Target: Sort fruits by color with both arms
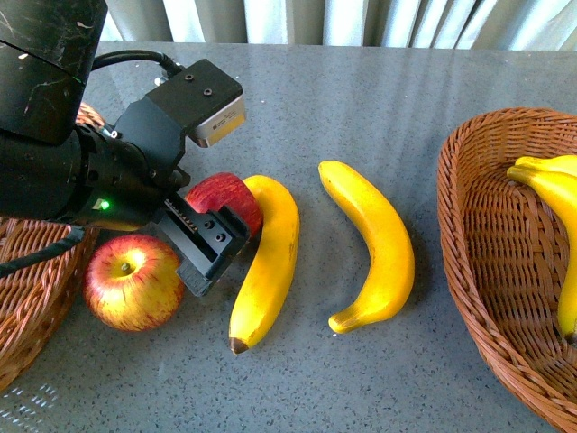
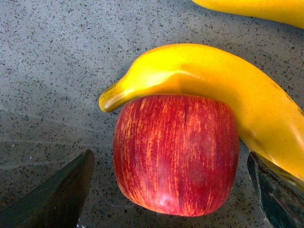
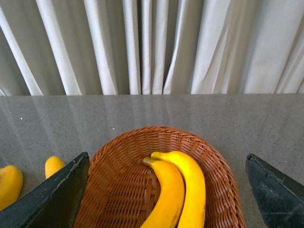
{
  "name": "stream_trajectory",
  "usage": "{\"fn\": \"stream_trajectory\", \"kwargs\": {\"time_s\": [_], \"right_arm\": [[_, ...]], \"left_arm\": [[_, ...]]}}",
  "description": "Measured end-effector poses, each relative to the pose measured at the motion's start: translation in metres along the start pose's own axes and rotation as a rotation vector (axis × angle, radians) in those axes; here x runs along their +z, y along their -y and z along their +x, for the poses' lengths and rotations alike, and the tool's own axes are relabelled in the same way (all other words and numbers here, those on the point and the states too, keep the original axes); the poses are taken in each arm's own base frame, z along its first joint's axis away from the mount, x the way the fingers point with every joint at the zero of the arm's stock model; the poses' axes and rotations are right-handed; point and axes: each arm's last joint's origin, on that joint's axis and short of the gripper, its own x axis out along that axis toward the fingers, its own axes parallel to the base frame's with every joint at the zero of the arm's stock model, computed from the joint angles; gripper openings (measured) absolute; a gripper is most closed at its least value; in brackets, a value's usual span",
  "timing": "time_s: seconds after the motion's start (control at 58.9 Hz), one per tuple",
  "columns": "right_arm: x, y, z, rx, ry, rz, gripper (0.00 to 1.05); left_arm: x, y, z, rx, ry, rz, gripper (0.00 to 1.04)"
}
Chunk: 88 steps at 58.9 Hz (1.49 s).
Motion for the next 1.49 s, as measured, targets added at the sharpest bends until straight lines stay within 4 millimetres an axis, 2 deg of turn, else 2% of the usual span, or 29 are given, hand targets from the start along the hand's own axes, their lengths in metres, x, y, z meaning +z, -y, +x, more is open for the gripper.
{"fn": "stream_trajectory", "kwargs": {"time_s": [0.374,0.442,0.527,0.612,0.73,0.883,1.002,1.087,1.172,1.24,1.359,1.495], "right_arm": [[0.000,0.000,0.000,0.000,0.000,0.000,0.96],[0.000,0.000,0.000,0.000,0.000,0.000,0.96],[0.000,0.000,0.000,0.000,0.000,0.000,0.96],[0.000,0.000,0.000,0.000,0.000,0.000,0.96],[0.000,0.000,0.000,0.000,0.000,0.000,0.96],[0.000,0.000,0.000,0.000,0.000,0.000,0.96],[0.000,0.000,0.000,0.000,0.000,0.000,0.96],[0.000,0.000,0.000,0.000,0.000,0.000,0.96],[0.000,0.000,0.000,0.000,0.000,0.000,0.96],[0.000,0.000,0.000,0.000,0.000,0.000,0.96],[0.000,0.000,0.000,0.000,0.000,0.000,0.96],[0.000,0.000,0.000,0.000,0.000,0.000,0.96]], "left_arm": [[0.003,-0.001,0.005,0.022,0.001,-0.016,0.95],[0.003,-0.001,0.005,0.025,0.001,-0.019,0.87],[0.003,0.000,0.005,0.022,0.003,-0.024,0.70],[0.005,0.000,0.004,0.014,0.011,-0.040,0.64],[0.010,-0.001,0.001,0.012,0.046,-0.072,0.63],[0.025,-0.010,-0.023,0.061,0.172,-0.122,0.63],[0.032,-0.026,-0.061,0.135,0.285,-0.157,0.63],[0.020,-0.045,-0.095,0.211,0.336,-0.201,0.63],[-0.004,-0.064,-0.108,0.292,0.308,-0.231,0.63],[-0.023,-0.070,-0.107,0.322,0.256,-0.247,0.63],[-0.040,-0.071,-0.100,0.322,0.208,-0.268,0.63],[-0.047,-0.068,-0.095,0.325,0.213,-0.264,0.85]]}}
